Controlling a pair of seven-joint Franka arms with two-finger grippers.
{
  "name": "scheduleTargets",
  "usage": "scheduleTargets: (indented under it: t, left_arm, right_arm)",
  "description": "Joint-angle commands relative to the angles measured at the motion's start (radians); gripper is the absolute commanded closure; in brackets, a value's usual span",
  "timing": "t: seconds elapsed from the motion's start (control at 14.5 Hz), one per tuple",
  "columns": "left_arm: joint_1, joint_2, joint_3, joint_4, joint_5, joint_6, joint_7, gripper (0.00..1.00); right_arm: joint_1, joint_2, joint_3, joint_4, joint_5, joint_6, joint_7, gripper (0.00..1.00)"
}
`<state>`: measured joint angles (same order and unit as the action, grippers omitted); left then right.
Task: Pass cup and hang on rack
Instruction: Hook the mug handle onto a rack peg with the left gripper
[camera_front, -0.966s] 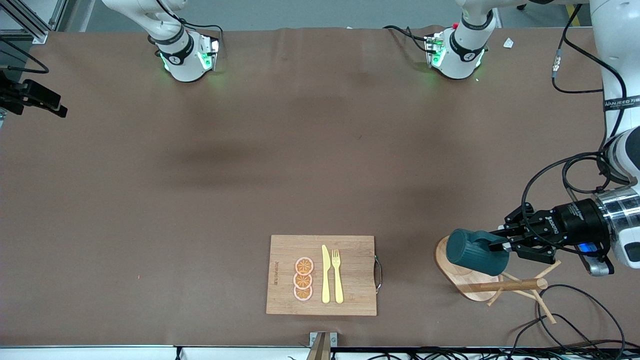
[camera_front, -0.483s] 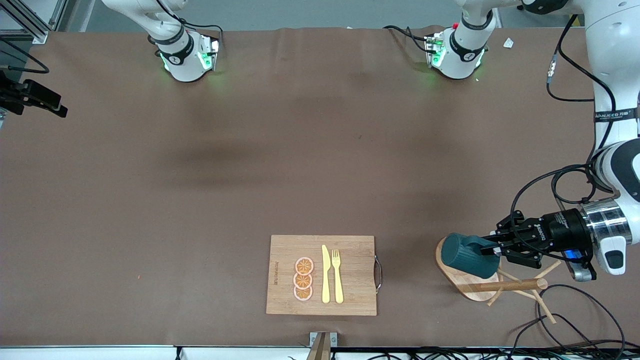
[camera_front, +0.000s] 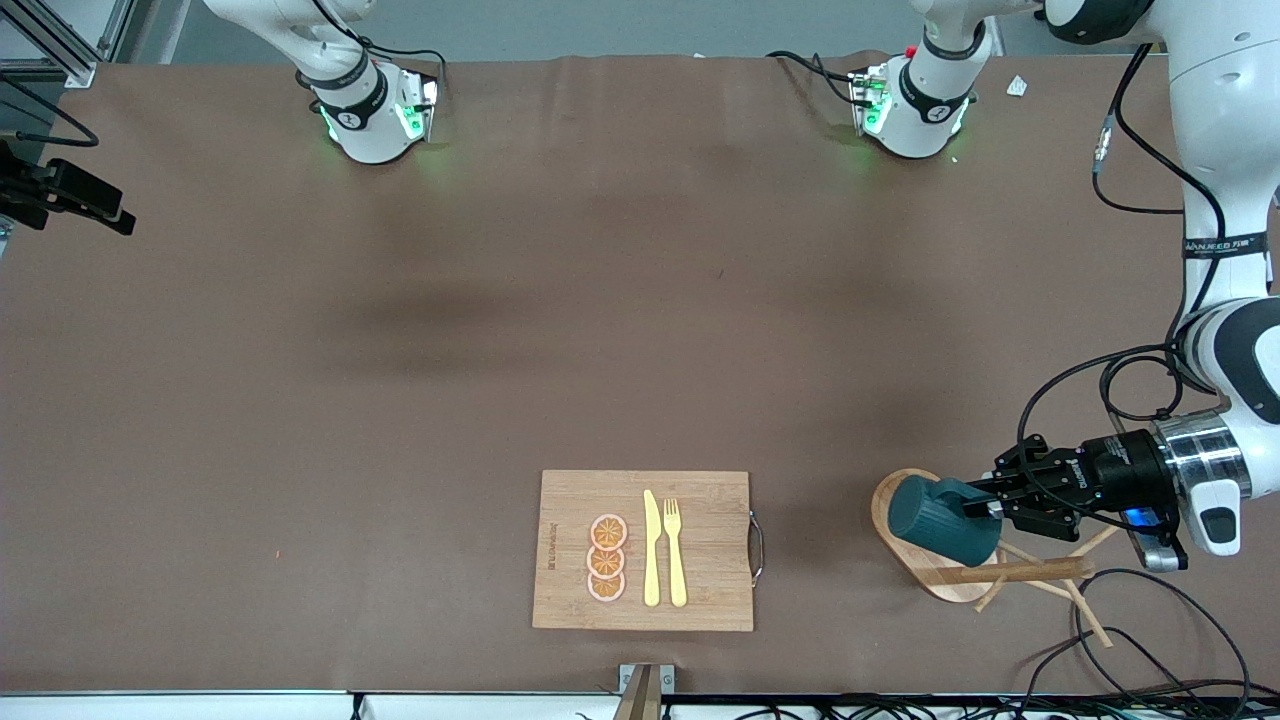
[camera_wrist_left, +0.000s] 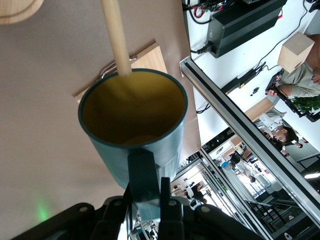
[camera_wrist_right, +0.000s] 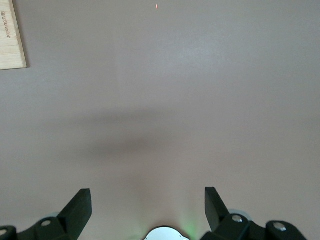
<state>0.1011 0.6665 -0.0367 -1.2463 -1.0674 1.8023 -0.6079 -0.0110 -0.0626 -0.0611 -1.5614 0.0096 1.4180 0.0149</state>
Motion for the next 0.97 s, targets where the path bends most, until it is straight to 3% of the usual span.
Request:
scheduleTargets:
  t: [0.0,0.9]
  left_arm:
    - [0.015,0.01,-0.002,0.013,-0.022,0.006,0.023,0.99]
    - [0.071,0.045,-0.003,0.005,-0.101,0.038,0.023,0.99]
  right_arm:
    - [0.0,-0.028,0.003,-0.022,0.01,0.007,0.008,0.0]
    - [0.006,-0.028,0.001,-0.022,0.009,0.007,0.008,0.0]
